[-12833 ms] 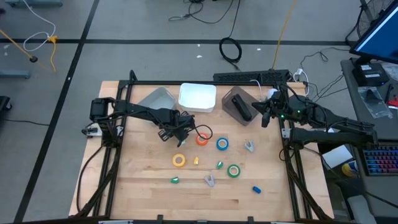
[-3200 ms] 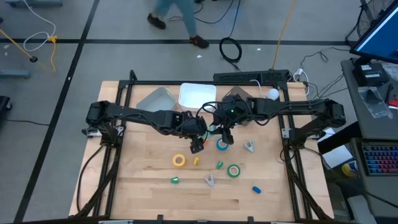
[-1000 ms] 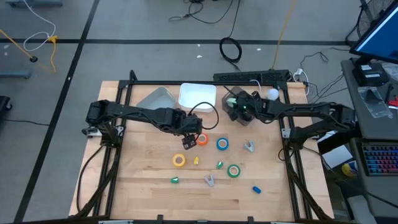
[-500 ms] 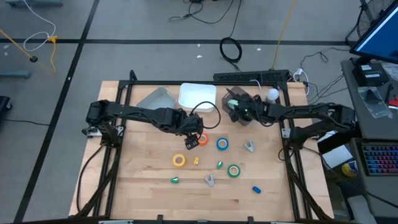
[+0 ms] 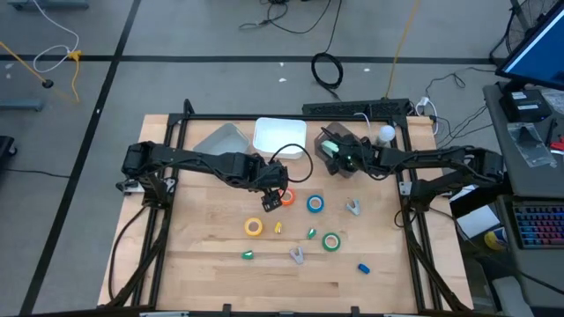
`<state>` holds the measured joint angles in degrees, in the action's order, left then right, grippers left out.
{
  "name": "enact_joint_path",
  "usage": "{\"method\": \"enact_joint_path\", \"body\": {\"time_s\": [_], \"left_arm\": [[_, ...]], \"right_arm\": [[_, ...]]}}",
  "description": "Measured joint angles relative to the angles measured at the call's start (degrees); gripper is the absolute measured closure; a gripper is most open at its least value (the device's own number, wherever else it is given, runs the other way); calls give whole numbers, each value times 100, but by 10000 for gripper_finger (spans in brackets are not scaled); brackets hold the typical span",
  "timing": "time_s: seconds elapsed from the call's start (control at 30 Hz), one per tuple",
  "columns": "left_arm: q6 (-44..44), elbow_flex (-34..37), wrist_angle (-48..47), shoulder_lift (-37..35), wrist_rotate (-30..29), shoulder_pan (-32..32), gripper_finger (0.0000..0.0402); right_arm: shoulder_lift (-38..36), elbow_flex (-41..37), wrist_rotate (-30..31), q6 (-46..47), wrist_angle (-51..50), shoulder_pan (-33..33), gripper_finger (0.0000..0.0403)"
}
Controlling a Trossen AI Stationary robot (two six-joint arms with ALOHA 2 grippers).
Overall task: Pick and place Stapler, Stapler remover, tape
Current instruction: Put the large light green stapler into the black bin, then put the small blue stapler into the black bin
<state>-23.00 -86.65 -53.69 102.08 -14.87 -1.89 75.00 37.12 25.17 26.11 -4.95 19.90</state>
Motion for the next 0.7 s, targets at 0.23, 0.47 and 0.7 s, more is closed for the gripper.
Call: {"method": "enact_joint_path", "body": {"time_s": [0.23,0.47,0.7], "left_arm": [[3,0,0,0,0,0,91],[86,0,0,0,0,0,91],[83,62,36,-2,10,-16,91]], "right_arm": [[-2,-2,-178,-191,-32,0,229],[-281,-2,-286,-335,26,-2,219],[-1372,-2,-495,-761,-92,-77,254]]}}
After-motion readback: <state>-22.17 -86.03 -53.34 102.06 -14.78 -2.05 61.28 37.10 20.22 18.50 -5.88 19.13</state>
